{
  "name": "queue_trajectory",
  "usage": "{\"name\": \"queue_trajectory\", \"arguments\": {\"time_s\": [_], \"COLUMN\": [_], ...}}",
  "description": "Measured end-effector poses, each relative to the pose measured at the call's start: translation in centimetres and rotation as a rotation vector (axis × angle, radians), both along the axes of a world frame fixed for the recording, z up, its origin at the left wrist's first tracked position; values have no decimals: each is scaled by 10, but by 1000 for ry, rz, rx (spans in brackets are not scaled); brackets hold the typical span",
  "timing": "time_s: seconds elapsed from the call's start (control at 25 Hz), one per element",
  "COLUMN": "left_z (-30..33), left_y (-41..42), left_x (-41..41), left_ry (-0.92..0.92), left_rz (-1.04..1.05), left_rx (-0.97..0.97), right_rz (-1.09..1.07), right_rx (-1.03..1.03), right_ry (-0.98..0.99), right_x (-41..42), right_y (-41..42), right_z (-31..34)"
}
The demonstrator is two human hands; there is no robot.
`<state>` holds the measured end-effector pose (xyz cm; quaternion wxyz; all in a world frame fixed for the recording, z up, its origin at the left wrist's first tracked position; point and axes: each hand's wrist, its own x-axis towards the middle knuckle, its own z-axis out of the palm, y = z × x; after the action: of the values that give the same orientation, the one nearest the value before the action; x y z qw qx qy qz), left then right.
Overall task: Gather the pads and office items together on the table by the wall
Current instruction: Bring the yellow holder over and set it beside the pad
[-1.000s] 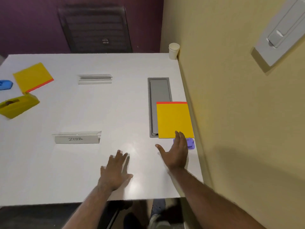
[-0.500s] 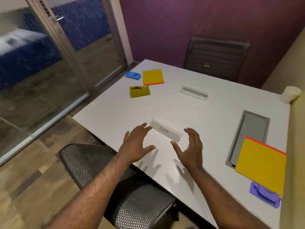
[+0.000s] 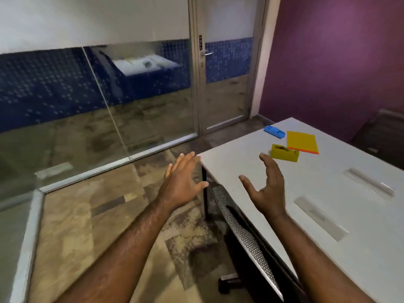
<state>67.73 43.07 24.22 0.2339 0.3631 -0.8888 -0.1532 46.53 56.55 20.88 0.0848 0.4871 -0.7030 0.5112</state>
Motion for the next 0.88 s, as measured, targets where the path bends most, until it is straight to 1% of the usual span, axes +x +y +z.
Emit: {"name": "queue_trajectory", "arguments": {"time_s": [0.2, 0.32, 0.44, 0.64, 0.88], "left_z": [-8, -24, -43, -70, -91], "left_y": [-38, -56, -81, -150, -258], "left_x": [92, 124, 147, 154, 118], "left_ry": [-26, -24, -22, -44, -64], "left_rz": [158, 249, 306, 355, 361], "left_rx": [-19, -6, 10, 36, 108], "right_rz": [181, 260, 320, 372, 366], "right_rx": [33, 45, 87, 166, 236], "right_ry": [65, 108, 100, 86, 11], "right_x": [68, 94, 110, 114, 72], "right_y": [-76, -117, -159, -239, -350], "right_z": [9, 1, -16, -49, -79]}}
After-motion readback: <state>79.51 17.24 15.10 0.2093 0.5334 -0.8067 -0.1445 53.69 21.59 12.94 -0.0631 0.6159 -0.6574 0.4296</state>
